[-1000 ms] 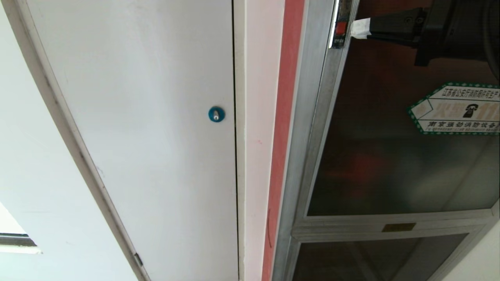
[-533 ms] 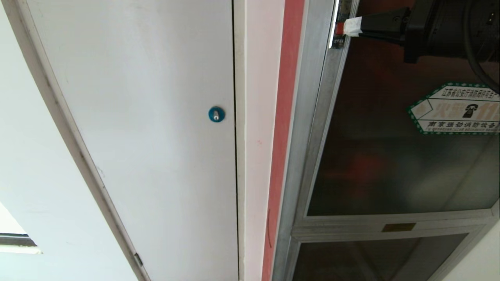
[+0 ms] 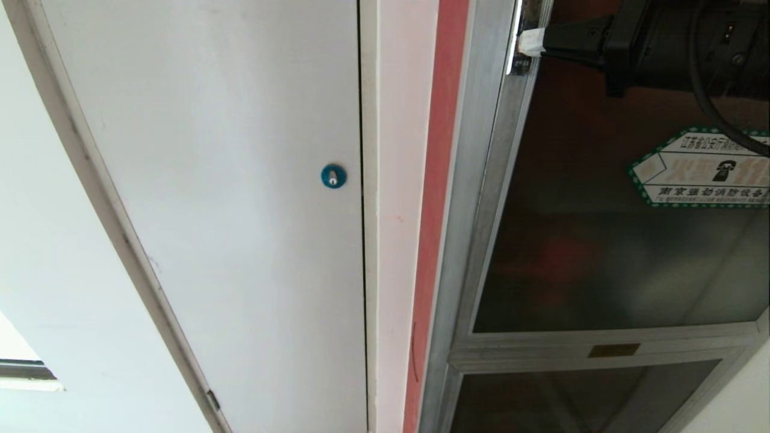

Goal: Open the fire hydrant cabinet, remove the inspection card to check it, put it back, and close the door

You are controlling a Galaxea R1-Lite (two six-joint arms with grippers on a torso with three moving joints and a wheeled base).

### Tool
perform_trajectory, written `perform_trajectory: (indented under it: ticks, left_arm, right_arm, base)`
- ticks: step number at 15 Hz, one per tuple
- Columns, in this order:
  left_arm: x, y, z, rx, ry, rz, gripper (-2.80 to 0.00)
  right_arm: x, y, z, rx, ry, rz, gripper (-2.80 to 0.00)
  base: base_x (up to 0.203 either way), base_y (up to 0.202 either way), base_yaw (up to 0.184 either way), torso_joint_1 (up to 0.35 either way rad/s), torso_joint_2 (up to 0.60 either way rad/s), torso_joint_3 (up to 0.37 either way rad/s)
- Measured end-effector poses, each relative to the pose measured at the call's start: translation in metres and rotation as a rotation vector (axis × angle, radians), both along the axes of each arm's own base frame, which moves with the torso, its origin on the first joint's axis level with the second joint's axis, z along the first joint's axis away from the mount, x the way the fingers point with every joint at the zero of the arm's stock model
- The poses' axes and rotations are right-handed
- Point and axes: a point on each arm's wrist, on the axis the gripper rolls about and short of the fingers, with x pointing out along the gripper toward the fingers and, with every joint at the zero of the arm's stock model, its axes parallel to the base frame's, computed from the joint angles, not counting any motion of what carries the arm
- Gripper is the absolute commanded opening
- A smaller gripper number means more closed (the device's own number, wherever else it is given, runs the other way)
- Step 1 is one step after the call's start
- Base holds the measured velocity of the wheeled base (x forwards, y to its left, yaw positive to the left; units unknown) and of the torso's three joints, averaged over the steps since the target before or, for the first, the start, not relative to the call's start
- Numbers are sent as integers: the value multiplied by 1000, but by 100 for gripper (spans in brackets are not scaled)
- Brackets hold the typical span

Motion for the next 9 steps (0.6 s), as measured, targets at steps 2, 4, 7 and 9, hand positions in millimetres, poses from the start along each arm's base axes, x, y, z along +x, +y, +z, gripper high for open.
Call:
perform_trajectory:
  ticks: [2, 4, 7, 9]
  left_arm:
    - [0, 0, 0, 0, 0, 0, -280]
    - [0, 0, 0, 0, 0, 0, -280]
    - [0, 0, 0, 0, 0, 0, -280]
    - [0, 0, 0, 0, 0, 0, -280]
  right_arm:
    - [3, 0, -2, 2, 1, -24, -280]
    - [6, 1, -4, 4, 2, -41, -280]
    - [9, 1, -3, 10, -14, -46, -280]
    - [10, 1, -4, 11, -16, -47, -280]
  base:
    - [0, 0, 0, 0, 0, 0]
    - [0, 0, 0, 0, 0, 0]
    - [0, 0, 0, 0, 0, 0]
    - [0, 0, 0, 0, 0, 0]
